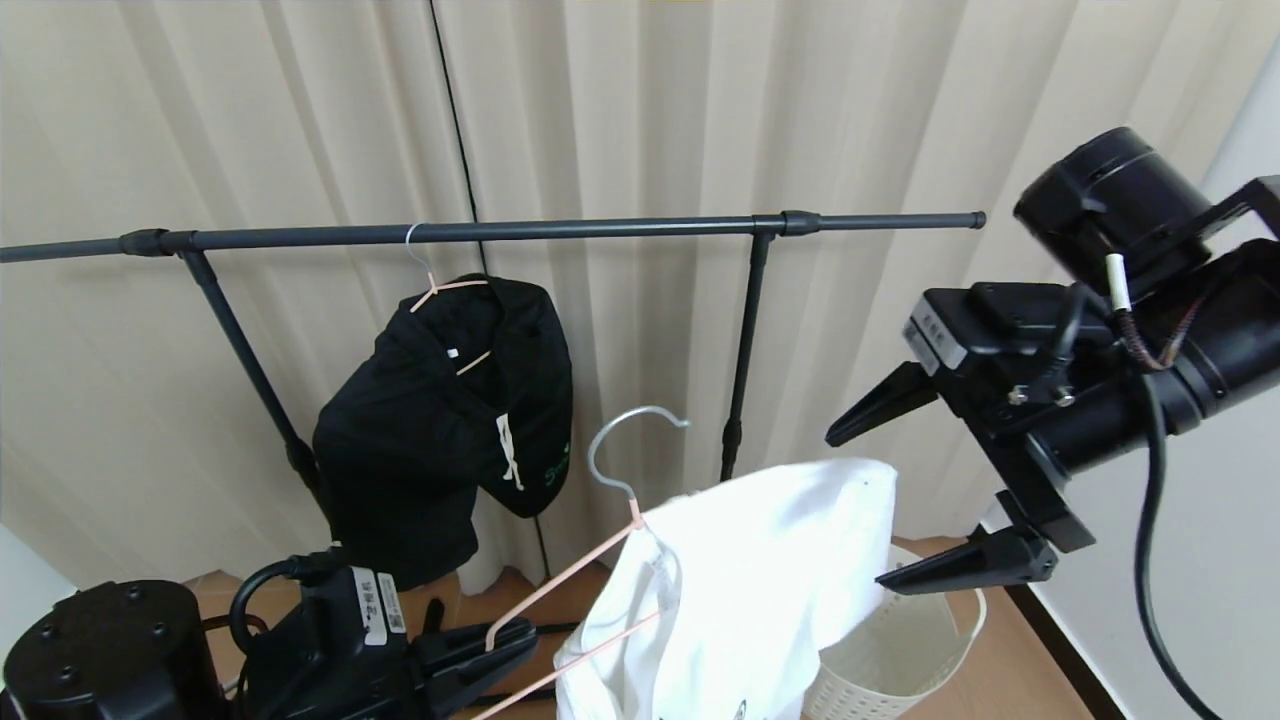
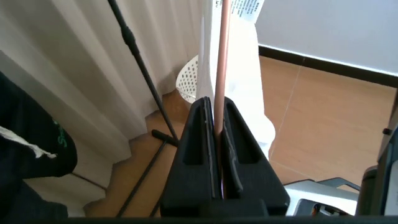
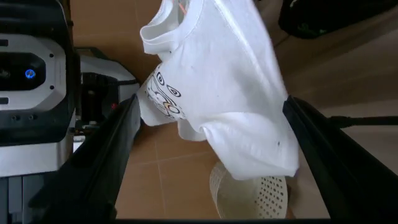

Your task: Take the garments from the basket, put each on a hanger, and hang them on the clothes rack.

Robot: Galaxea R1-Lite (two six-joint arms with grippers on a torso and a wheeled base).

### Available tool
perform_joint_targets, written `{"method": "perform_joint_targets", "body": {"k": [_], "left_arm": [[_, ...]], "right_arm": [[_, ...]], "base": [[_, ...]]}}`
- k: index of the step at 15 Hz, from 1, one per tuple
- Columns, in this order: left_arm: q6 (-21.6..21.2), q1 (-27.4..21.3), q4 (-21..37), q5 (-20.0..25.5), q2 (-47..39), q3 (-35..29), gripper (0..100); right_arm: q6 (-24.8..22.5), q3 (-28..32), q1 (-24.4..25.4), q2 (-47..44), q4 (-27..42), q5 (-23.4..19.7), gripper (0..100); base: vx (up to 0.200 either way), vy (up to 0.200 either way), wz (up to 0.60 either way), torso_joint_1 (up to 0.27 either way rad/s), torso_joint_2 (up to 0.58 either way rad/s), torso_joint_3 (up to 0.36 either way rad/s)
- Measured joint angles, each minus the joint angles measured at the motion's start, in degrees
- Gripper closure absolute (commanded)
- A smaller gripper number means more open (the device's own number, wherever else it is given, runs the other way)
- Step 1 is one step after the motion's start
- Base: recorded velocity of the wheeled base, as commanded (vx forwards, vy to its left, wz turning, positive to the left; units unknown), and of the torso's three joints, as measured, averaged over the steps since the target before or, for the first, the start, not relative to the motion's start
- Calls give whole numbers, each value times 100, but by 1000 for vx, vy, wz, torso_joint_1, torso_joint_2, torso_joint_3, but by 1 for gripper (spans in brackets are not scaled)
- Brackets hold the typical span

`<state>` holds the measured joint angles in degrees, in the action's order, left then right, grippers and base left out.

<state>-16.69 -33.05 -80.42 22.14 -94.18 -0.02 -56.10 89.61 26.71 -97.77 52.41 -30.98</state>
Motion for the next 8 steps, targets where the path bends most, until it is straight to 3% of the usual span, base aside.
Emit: {"method": "perform_joint_targets", "body": {"k": [3, 8], "left_arm": [[7, -206, 48, -6, 74, 0, 100], [22, -294, 34, -22, 116, 2, 100]], "right_arm": [[-80, 316, 179, -516, -123, -26, 0], [-61, 349, 313, -884, -251, -30, 0]], "base": [[0, 0, 0, 0, 0, 0], [0, 0, 0, 0, 0, 0]]}}
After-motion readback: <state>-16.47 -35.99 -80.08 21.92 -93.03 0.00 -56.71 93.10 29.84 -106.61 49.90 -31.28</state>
